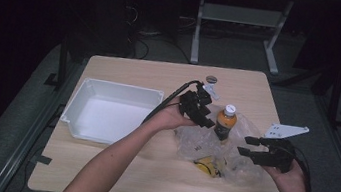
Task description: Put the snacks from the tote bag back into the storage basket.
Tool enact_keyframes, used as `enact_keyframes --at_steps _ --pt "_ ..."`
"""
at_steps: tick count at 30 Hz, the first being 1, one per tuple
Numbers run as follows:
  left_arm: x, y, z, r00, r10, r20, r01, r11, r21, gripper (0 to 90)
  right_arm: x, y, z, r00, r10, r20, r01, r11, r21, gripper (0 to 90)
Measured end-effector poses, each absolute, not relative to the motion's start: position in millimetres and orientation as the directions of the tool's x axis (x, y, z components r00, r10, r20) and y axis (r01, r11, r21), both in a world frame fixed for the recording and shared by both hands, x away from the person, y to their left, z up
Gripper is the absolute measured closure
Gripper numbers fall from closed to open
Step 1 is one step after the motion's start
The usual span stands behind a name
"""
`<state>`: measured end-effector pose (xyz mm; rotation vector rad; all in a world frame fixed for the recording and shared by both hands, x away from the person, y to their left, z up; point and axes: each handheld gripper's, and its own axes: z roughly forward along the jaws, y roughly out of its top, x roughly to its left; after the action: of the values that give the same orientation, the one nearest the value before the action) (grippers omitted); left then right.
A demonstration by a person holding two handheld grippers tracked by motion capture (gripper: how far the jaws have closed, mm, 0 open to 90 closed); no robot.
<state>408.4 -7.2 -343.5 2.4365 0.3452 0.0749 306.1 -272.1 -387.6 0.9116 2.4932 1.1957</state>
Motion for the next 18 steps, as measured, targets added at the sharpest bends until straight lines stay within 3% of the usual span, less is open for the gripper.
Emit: enact_keyframes --at_steps 18 --pt "424.3 -43.1 -320.6 0.983 0.181 -0.027 0.156 -0.748 0.645 41.5 310.1 -284.7 -398.8 -0.762 0.640 0.095 0.475 0.454 0.753 45.5"
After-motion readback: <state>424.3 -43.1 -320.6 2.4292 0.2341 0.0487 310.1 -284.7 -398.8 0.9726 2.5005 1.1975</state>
